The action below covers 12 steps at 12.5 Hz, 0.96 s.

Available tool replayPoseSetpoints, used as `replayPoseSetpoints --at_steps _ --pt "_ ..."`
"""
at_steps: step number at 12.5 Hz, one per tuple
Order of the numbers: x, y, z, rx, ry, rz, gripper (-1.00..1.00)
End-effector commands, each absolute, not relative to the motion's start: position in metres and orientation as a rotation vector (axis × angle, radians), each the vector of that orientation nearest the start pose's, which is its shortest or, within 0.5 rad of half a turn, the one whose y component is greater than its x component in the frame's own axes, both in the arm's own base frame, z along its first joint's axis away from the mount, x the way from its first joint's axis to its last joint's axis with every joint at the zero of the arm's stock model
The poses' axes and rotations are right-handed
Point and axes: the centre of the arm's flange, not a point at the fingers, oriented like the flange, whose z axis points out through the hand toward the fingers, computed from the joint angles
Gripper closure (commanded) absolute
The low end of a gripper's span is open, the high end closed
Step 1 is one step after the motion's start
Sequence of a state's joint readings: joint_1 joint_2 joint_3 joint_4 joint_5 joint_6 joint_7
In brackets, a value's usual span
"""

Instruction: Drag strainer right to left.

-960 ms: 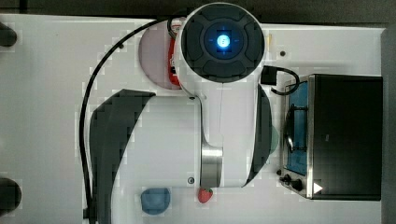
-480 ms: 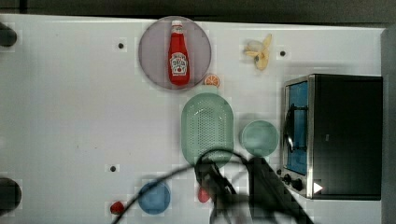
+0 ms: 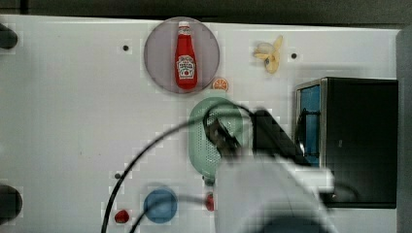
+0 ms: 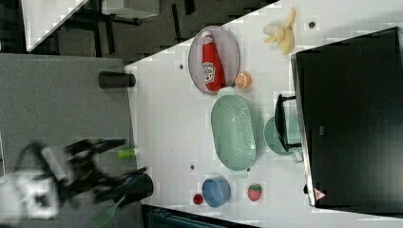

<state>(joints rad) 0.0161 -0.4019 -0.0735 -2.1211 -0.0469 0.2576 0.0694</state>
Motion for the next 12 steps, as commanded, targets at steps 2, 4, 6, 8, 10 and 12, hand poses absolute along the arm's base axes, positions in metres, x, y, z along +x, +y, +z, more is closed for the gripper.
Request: replayPoseSetpoints --at_steps 2,4,6,8,10,12 --pt "0.483 -0.025 0.44 -2.772 1.642 0.152 -1.0" --pt "0.498 -0.021 0.394 -2.702 1.783 0.155 -1.0" --pt "0.509 -0.017 0.35 -2.628 1.879 0.115 -1.0" --pt "0.509 -0.014 0.306 -2.543 1.985 0.087 -1.0" --pt "0.502 -0.009 0.263 -2.466 2.089 0.091 -1.0" --pt "0.496 -0.003 0.224 -2.394 2.157 0.069 -1.0"
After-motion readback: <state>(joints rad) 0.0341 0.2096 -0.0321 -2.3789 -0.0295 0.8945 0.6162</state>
